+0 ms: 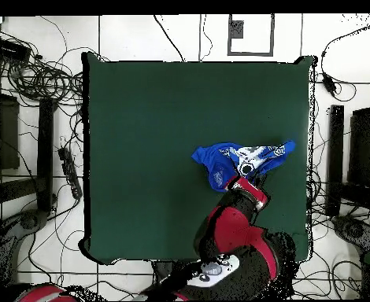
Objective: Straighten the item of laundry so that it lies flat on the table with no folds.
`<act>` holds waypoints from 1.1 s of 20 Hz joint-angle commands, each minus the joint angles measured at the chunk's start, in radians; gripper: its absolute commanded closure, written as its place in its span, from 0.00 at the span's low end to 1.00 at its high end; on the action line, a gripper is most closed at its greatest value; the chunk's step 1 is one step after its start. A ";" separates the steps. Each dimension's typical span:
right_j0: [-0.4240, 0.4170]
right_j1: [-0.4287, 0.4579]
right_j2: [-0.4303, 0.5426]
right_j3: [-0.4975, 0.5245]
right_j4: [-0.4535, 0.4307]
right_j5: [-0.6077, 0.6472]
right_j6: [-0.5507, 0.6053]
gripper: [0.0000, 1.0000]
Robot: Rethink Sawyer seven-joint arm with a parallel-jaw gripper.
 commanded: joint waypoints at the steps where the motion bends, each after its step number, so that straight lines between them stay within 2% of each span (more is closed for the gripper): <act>1: -0.207 -0.255 0.333 0.024 -0.131 0.574 -0.110 1.00; 11: -0.194 -0.257 0.316 0.009 -0.157 0.572 -0.075 1.00; 16: -0.114 -0.201 0.215 -0.028 -0.160 0.531 -0.006 1.00; 17: -0.106 -0.204 0.206 -0.030 -0.158 0.548 -0.004 1.00; 19: -0.118 -0.255 0.238 -0.015 -0.153 0.667 -0.041 1.00; 22: -0.201 -0.369 0.371 0.044 -0.137 0.839 -0.141 1.00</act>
